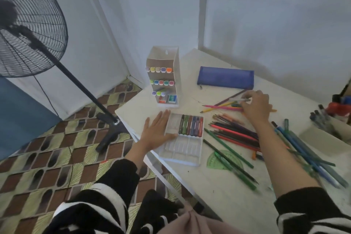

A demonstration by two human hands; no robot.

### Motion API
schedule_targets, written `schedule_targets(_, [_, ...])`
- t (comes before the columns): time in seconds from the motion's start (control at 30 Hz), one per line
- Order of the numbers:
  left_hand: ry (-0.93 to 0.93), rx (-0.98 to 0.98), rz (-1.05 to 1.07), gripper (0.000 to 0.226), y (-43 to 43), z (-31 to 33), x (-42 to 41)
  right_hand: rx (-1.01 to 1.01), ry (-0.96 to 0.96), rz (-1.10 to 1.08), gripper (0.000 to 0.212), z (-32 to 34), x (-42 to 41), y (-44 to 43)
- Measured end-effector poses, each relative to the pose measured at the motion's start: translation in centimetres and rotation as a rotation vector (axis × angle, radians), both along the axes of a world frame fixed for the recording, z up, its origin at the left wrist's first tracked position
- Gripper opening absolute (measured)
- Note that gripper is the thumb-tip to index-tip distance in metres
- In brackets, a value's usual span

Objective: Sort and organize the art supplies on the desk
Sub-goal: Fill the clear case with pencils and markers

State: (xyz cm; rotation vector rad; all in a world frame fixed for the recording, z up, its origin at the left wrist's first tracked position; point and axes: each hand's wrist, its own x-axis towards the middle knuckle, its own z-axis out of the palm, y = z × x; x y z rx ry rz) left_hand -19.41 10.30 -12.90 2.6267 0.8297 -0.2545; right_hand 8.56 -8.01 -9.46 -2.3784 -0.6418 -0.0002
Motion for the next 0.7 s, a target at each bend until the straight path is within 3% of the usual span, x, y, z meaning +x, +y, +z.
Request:
schedule_targets(0.1, [-0.002, 0.004, -0.012, 0.089, -0.1, 0.2, -0.1, 0.145, -0.018, 0.083, 0.012, 0.4, -1.9, 0.9])
schedule_targets(0.2, [0.013, -0.005, -0.017, 0.088, -0.1, 0.5, -0.1, 0.259, 0.178, 0.407, 0.018, 0.6, -4.8, 2.7])
schedule_targets(0.4, [0.014, -0.001, -0.025, 0.093, -0.1, 0.4, 0.0, -0.022, 0.291, 0.856, 0.01, 1.4, -10.3, 7.1])
schedule_targets(0.53, [0.009, -0.002, -0.024, 0.095, 0.0, 0.4, -0.1, -0.223, 0.196, 0.897, 0.01, 0.9, -11.1, 9.0])
schedule_targets(0.7, [0.006, 0.001, -0.021, 0.095, -0.1, 0.4, -0.1, -0.153, 0.186, 0.78, 0.037, 0.7, -11.4, 9.3])
